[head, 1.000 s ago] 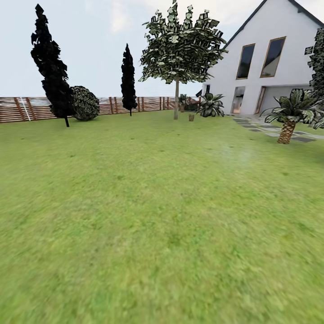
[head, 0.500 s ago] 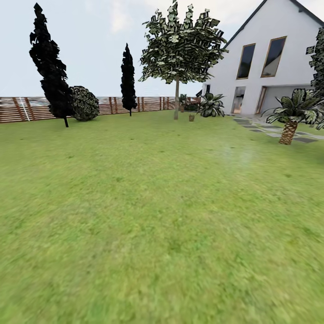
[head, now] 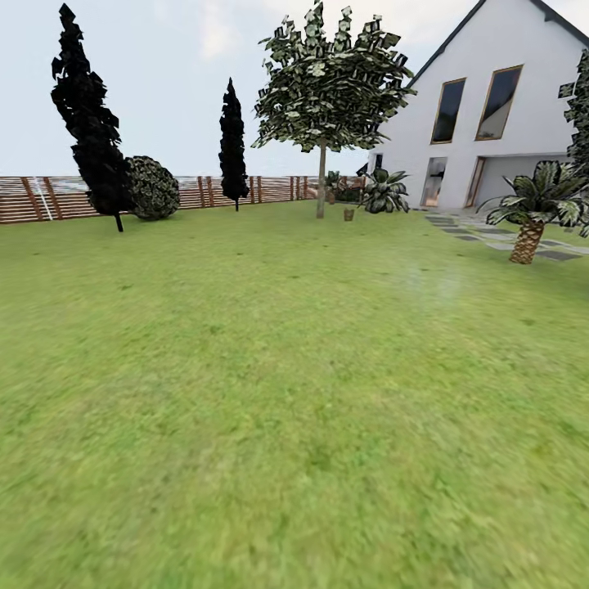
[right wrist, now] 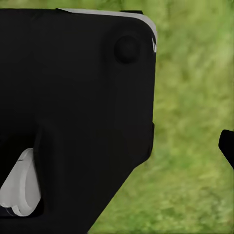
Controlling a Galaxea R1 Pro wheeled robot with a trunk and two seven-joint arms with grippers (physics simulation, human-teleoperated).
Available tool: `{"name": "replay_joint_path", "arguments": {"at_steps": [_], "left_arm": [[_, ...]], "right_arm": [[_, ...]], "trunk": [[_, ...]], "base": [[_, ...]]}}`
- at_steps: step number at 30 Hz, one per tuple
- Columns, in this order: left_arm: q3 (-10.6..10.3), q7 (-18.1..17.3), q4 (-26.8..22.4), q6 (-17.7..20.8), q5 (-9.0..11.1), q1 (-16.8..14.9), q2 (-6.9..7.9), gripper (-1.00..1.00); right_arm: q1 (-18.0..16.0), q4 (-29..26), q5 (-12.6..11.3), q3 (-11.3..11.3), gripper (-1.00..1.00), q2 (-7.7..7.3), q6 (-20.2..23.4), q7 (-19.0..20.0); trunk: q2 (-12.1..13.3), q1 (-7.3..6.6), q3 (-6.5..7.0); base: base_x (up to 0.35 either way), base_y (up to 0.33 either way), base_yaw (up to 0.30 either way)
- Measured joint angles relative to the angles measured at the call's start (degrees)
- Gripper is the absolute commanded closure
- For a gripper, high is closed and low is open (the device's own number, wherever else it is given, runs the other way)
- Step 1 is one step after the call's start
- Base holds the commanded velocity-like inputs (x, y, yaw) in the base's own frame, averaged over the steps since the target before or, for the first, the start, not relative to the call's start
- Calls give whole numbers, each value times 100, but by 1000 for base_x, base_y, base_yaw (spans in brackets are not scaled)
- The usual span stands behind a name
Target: Take the three Easter eggs out of the wicker basket on the lawn in the garden, then place them on the lawn next to a single tree (choose any tree) so that all three eggs are next to the same tree and none are left in the basket.
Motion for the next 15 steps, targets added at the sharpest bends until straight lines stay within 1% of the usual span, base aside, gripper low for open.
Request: {"name": "replay_joint_path", "arguments": {"at_steps": [15], "left_arm": [[0,0,2,-1,0,0,-1,-100]], "right_arm": [[0,10,2,6,-100,1,-2,0]], "trunk": [[0,0,0]], "base": [[180,0,0]]}}
